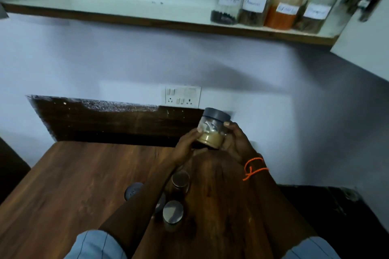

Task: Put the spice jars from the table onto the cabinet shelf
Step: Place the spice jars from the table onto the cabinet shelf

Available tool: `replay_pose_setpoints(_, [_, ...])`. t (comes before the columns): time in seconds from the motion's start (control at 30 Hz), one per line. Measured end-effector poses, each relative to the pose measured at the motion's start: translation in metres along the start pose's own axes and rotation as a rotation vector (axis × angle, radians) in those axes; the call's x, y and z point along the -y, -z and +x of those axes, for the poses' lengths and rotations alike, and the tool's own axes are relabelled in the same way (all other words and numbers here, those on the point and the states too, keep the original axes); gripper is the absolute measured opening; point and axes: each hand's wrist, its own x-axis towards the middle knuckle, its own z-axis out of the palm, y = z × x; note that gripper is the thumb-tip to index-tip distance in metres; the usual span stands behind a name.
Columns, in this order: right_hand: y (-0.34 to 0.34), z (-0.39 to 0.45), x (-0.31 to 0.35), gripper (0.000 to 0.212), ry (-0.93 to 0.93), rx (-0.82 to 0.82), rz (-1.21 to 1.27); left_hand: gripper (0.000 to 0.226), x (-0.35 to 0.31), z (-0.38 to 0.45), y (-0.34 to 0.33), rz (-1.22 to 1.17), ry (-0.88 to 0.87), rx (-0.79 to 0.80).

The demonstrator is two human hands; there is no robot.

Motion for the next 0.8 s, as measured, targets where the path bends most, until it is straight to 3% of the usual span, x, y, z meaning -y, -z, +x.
replay_pose_setpoints(0.1, [-0.011,-0.004,0.032,0.041,0.147,0.079,-0.178,0.047,-0.019,-0.006,-0.013,0.192,-0.153,-0.029])
replay_pose_setpoints(0.23, [-0.023,-0.009,0.071,0.025,0.273,0.027,-0.394,0.062,-0.052,-0.012,-0.040,0.493,-0.501,-0.370])
replay_pose_setpoints(0.33, [-0.036,-0.016,0.090,0.036,0.288,0.108,-0.397,0.077,-0.081,-0.014,-0.061,0.568,-0.637,-0.540])
replay_pose_setpoints(0.5, [-0.047,-0.023,0.124,0.052,0.384,0.152,-0.328,0.060,-0.125,-0.014,-0.067,0.549,-0.662,-0.303])
replay_pose_setpoints(0.6, [-0.055,-0.026,0.142,0.057,0.421,0.185,-0.334,0.061,-0.143,-0.019,-0.069,0.492,-0.675,-0.161])
replay_pose_setpoints(0.67, [-0.065,-0.028,0.152,0.057,0.451,0.179,-0.349,0.063,-0.148,-0.021,-0.076,0.419,-0.714,-0.149])
replay_pose_setpoints(0.8, [-0.081,-0.032,0.162,0.048,0.503,0.160,-0.406,0.070,-0.150,-0.026,-0.091,0.363,-0.854,-0.297])
